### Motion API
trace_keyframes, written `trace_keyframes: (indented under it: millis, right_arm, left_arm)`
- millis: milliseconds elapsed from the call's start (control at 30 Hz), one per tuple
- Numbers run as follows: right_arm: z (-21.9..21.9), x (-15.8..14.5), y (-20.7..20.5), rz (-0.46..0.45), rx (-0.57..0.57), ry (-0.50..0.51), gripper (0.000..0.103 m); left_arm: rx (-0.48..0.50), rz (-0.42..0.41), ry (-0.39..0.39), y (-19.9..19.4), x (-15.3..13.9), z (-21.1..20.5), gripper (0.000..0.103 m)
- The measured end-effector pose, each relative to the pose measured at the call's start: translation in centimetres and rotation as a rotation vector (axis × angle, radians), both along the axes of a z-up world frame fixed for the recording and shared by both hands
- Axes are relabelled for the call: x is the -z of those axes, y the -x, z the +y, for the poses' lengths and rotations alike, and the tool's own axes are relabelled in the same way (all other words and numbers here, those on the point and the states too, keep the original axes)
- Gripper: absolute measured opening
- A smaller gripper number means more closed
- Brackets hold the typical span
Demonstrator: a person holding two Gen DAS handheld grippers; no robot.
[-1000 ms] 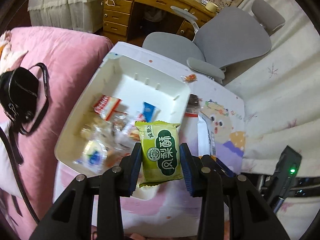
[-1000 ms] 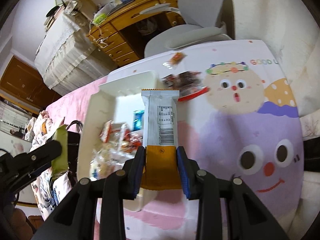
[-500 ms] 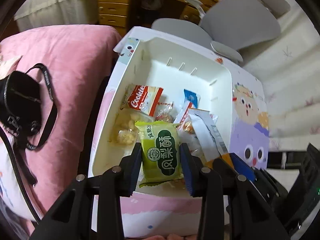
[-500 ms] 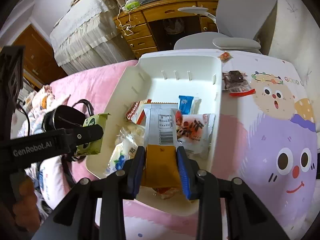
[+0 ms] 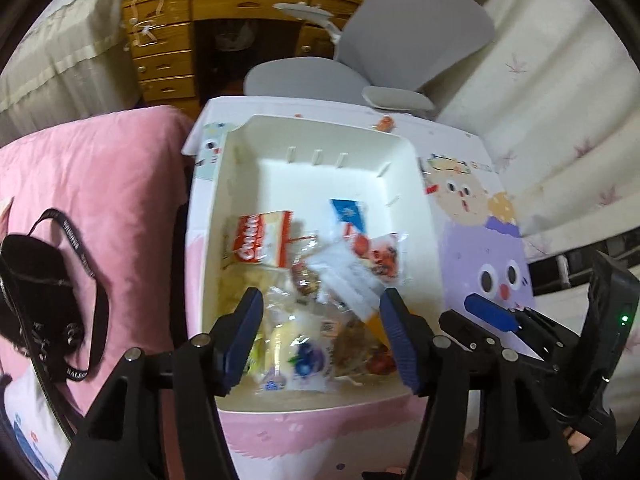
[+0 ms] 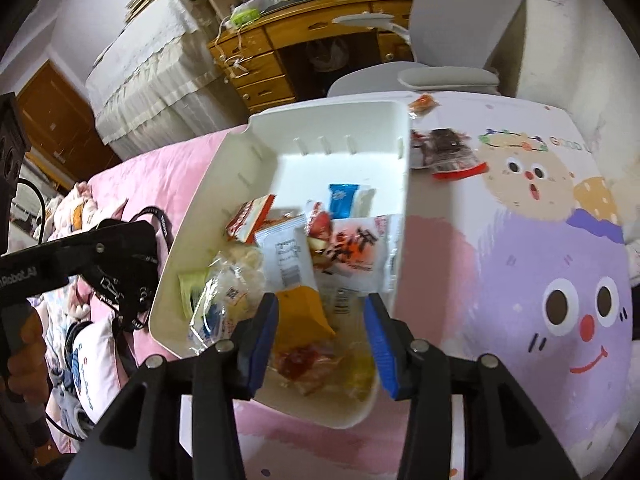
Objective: Organize snacks
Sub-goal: 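Move the left tool to the orange candy while the right tool reaches the chocolate bar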
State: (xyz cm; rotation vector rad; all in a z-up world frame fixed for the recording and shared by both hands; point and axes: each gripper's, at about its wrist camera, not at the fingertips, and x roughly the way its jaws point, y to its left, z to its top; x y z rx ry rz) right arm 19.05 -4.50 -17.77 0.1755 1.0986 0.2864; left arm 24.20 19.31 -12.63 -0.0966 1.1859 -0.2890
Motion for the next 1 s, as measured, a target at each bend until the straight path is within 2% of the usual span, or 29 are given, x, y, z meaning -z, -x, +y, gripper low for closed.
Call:
trace_keyframes:
  millis: [200, 333, 667, 867, 1000]
  right_arm:
    - [-2.8, -0.7, -0.1, -0.024, 0.061, 0.004, 0.045]
    - [-4.9, -1.3, -0.7, -0.061, 0.1, 0.009, 0.047]
    - [-9.3, -1.3, -5.0, -0.211, 0.089, 0.031, 0.055]
    - [-10.8, 0.3, -8.7, -0.29, 0.095, 0.054, 0.06]
    - [-11.7, 1.9, -11.3, -0.316, 0.11, 0.05, 0.06]
  left_arm:
    - [0.078, 0.005, -0.008, -1.7, -1.6, -2.9, 0.066]
    - [0.108, 0.024, -0.031, -3.8, -2.9, -5.2, 0.077]
    - [0.248, -0.007, -0.086, -10.7, -5.8, -12.2, 0.08]
    - [0.272, -0.011, -0.135, -15.6, -5.6, -15.7, 0.081]
    - [0.27, -0.011, -0.175, -19.1, -4.2, -17.3, 0.081]
